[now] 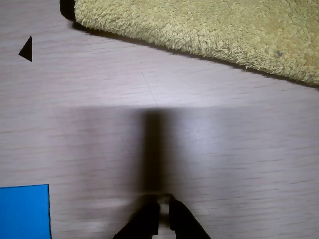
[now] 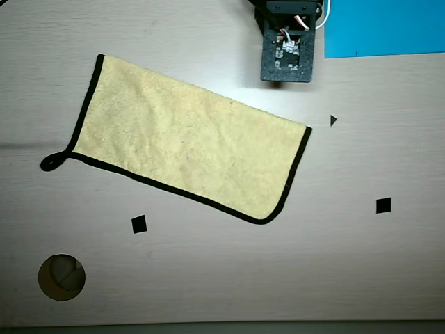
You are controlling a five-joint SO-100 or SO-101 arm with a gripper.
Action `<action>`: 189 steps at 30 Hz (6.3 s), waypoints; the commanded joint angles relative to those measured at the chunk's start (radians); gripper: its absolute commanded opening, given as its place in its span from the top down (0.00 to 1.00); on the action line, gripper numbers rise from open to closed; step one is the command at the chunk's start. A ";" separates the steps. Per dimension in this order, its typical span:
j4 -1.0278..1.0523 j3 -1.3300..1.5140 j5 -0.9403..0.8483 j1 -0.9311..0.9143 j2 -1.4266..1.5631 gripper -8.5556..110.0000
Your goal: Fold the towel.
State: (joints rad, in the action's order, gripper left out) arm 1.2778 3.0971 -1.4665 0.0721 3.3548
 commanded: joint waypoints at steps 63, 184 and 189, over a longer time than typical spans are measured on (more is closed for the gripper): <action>-0.758 -1.068 1.081 -0.948 -1.758 0.70; -0.764 -0.985 0.153 -0.075 -1.197 0.93; -0.735 -0.954 0.150 -0.052 -1.175 0.93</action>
State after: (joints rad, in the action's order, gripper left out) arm 0.5369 2.1982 -1.3177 0.0000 2.1506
